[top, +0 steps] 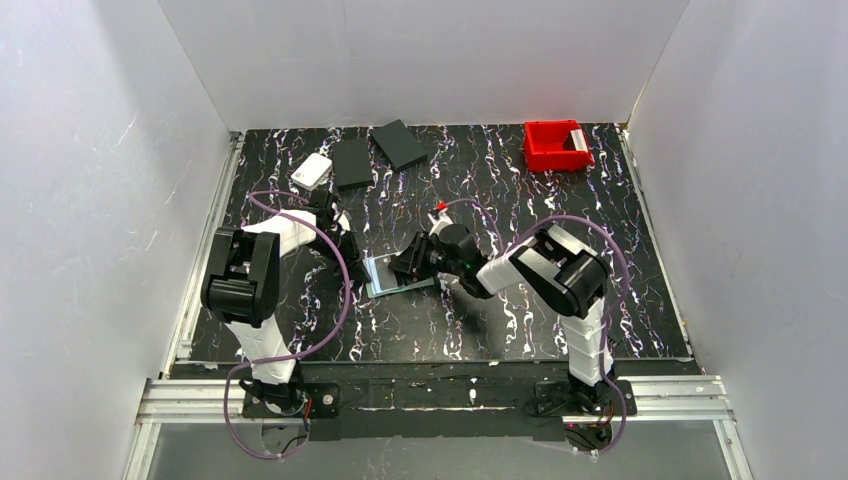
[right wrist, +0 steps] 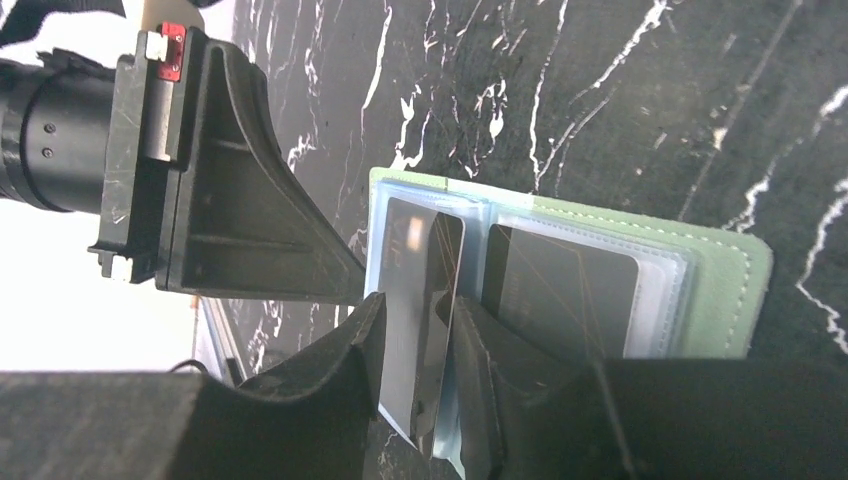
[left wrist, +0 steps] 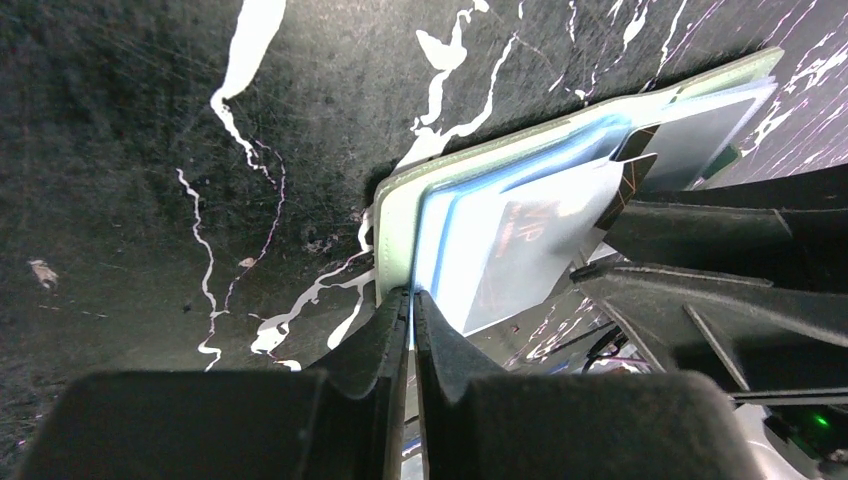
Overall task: Put the credit cards into the card holder
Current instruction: Insert the credit card into the card holder.
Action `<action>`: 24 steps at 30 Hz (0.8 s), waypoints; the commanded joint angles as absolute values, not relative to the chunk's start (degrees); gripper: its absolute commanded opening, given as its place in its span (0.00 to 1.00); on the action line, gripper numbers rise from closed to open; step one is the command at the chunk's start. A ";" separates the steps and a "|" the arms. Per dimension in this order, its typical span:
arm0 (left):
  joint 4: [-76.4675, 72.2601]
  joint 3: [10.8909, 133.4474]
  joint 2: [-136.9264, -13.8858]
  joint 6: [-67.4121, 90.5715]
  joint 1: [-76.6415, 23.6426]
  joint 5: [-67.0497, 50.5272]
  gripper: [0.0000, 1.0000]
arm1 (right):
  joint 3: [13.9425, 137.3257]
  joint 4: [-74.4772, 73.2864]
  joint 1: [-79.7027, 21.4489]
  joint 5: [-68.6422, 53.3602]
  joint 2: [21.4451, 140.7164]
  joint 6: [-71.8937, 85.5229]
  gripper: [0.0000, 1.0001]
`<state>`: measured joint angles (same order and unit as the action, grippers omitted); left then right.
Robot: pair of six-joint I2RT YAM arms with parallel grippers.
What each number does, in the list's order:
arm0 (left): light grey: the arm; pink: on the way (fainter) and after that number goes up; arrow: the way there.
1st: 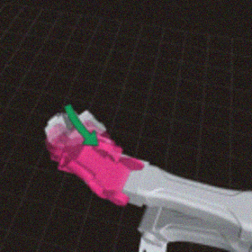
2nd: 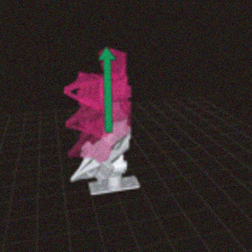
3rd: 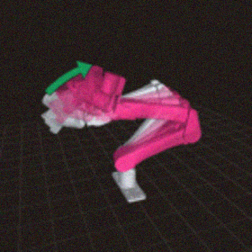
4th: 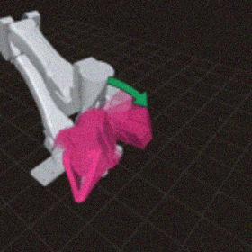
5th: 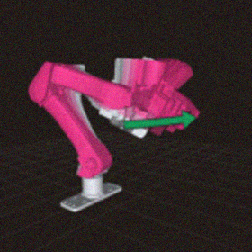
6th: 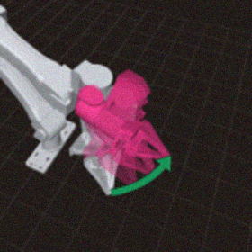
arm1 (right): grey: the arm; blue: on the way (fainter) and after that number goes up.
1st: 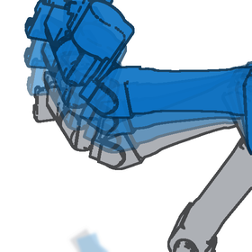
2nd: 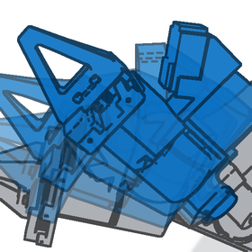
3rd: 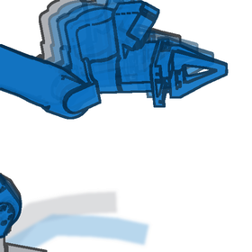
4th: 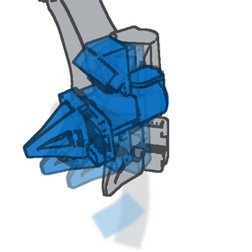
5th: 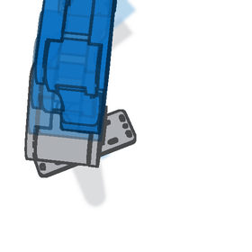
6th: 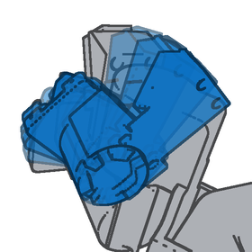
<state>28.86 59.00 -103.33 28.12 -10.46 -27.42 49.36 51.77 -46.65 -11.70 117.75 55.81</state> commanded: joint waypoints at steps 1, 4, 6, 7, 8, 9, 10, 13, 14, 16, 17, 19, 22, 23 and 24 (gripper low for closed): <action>30.56 58.26 -103.71 26.50 -11.86 -25.86 0.05 | 53.18 31.45 -46.10 -16.17 115.08 45.94 0.42; 30.71 58.52 -104.12 25.94 -11.87 -26.60 0.04 | 55.49 26.21 -45.97 -16.79 114.12 43.07 0.45; 30.91 58.71 -104.32 25.66 -11.87 -26.79 0.03 | 56.85 22.92 -45.88 -16.02 113.40 41.53 0.48; 30.93 58.68 -104.33 25.54 -11.87 -26.78 0.03 | 57.25 21.96 -45.80 -15.86 113.06 41.15 0.49; 30.94 58.63 -104.26 25.51 -11.87 -26.80 0.03 | 57.48 21.37 -45.65 -15.82 112.86 40.87 0.49; 30.94 58.56 -104.24 25.50 -11.91 -26.78 0.03 | 57.57 21.25 -45.43 -15.73 112.67 40.91 0.49; 30.94 58.47 -104.28 25.49 -11.95 -26.80 0.03 | 57.37 21.67 -45.11 -15.95 112.70 41.65 0.48; 30.94 58.49 -104.32 25.36 -11.95 -26.81 0.03 | 56.50 25.16 -43.92 -17.75 113.24 43.87 0.40; 30.94 58.53 -104.33 25.32 -11.95 -26.85 0.03 | 56.33 26.03 -43.74 -18.15 113.34 44.41 0.37; 30.94 58.43 -104.33 25.35 -11.94 -26.89 0.03 | 56.36 27.06 -43.68 -18.40 113.35 44.61 0.33; 30.92 58.38 -104.33 25.34 -12.00 -26.89 0.03 | 56.65 27.22 -43.68 -18.55 113.53 44.32 0.30; 30.94 58.47 -104.40 25.31 -12.05 -26.96 0.03 | 57.28 27.81 -43.68 -19.64 114.47 44.26 0.23; 30.94 58.67 -104.72 25.36 -12.26 -27.06 0.03 | 57.39 30.16 -43.75 -20.98 115.95 45.75 0.17; 30.94 58.65 -104.76 25.39 -12.35 -27.06 0.03 | 57.39 30.69 -43.87 -21.07 116.26 46.08 0.16; 30.86 58.63 -104.77 25.40 -12.39 -27.05 0.02 | 57.62 30.82 -44.12 -21.17 116.53 46.15 0.16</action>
<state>28.97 59.09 -103.33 26.52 -10.61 -27.55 56.80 29.04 -43.77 -19.73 114.69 45.47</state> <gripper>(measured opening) 0.031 0.171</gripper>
